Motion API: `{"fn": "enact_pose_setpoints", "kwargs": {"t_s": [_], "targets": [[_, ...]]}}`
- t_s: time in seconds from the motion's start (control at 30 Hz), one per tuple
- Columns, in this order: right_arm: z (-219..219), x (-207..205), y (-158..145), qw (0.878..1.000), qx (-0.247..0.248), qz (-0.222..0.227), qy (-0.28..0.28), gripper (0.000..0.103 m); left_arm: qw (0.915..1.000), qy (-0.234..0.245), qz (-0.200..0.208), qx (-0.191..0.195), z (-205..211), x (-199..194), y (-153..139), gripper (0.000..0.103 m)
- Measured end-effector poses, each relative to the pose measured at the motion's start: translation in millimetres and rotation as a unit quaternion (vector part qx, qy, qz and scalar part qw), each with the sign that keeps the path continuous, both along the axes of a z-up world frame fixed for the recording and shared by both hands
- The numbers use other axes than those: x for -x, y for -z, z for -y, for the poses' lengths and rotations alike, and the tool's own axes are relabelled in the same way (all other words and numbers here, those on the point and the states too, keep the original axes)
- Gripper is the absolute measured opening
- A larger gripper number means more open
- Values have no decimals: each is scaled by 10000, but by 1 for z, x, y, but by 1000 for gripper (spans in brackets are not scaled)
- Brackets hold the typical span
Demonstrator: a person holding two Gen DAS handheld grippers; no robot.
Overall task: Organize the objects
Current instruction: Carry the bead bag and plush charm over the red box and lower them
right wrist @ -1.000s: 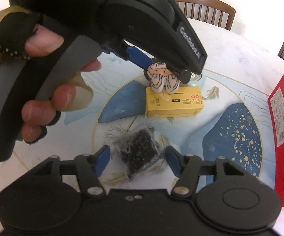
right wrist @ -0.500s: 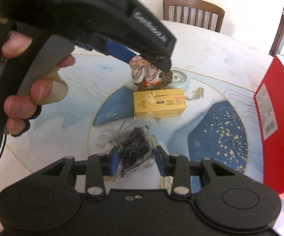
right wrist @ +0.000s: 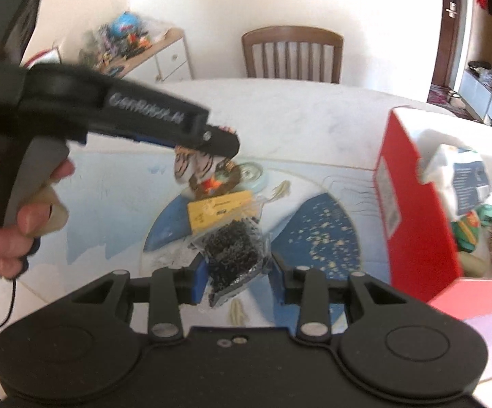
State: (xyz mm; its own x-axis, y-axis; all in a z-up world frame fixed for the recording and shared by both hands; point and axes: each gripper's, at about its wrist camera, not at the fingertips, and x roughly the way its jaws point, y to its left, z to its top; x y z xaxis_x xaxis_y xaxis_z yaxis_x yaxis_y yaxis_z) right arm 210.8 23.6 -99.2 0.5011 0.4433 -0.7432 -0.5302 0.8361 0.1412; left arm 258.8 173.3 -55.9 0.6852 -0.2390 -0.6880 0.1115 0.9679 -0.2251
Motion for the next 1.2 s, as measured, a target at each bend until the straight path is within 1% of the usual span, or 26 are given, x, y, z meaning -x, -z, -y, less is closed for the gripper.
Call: {"fn": "enact_pose_setpoints", "kwargs": {"t_s": [0.13, 0.27, 0.53, 0.63, 0.83, 1.2], "targets": [[11, 1, -10, 9998, -94, 115, 99, 36, 9999, 89, 73, -8, 13, 5, -11, 49], [25, 3, -22, 9993, -278, 128, 215, 36, 9997, 166, 169, -89, 26, 9, -23, 49], [55, 0, -38, 9979, -458, 197, 404, 36, 9992, 248, 313, -76, 52, 12, -40, 50], [68, -3, -42, 9977, -474, 218, 427, 36, 9989, 248, 363, -177, 63, 12, -41, 49], [104, -9, -50, 9973, -460, 283, 499, 36, 9988, 244, 367, -192, 88, 11, -42, 50], [185, -31, -52, 9953, -503, 316, 763, 36, 9985, 360, 278, -300, 157, -7, -35, 50]]}}
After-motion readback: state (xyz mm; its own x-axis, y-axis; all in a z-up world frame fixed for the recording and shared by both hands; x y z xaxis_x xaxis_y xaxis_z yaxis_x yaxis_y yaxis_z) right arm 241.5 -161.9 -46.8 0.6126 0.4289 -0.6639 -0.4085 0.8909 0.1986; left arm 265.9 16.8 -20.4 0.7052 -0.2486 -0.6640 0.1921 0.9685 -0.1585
